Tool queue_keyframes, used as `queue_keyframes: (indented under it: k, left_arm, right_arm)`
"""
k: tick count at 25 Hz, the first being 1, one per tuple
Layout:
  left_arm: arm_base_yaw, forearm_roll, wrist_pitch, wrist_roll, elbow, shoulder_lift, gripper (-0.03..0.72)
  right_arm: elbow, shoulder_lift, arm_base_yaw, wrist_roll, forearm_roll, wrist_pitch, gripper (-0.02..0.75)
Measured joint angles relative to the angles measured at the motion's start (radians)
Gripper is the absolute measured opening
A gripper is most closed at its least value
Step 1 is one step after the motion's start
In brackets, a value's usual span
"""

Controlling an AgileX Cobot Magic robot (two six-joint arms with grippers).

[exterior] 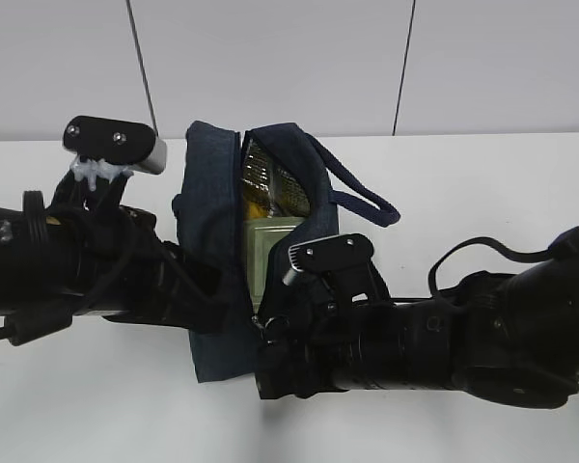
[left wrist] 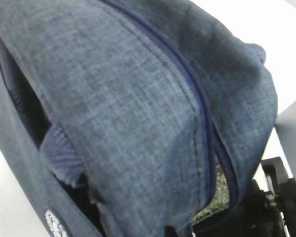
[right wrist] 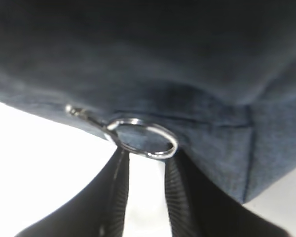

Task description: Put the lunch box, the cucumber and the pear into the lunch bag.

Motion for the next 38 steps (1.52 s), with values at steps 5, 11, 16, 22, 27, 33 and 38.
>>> queue_keyframes:
  k: [5,11,16,22,27,33,38]
  left_arm:
    - [0.0,0.0,0.0,0.0,0.0,0.0,0.003]
    - [0.0,0.0,-0.001,0.0,0.0,0.0,0.003]
    - [0.0,0.0,-0.002,0.0,0.0,0.0,0.003]
    - [0.001,0.001,-0.003,0.0,0.0,0.0,0.003]
    - [0.001,0.003,-0.003,0.0,0.0,0.0,0.003]
    - [0.001,0.003,-0.003,0.0,0.0,0.0,0.003]
    - [0.001,0.003,-0.002,0.0,0.0,0.0,0.003]
  right_arm:
    - [0.0,0.0,0.0,-0.003,-0.062,-0.023,0.197]
    - [0.0,0.0,0.0,-0.003,-0.078,-0.027,0.213]
    - [0.0,-0.02,0.0,-0.014,-0.081,-0.013,0.247]
    - [0.0,-0.032,0.0,-0.025,-0.081,-0.002,0.249]
    - [0.0,-0.034,0.0,-0.025,-0.083,-0.002,0.25]
    - [0.0,-0.036,0.0,-0.027,-0.142,0.013,0.252]
    - [0.0,-0.036,0.0,-0.029,-0.233,0.023,0.275]
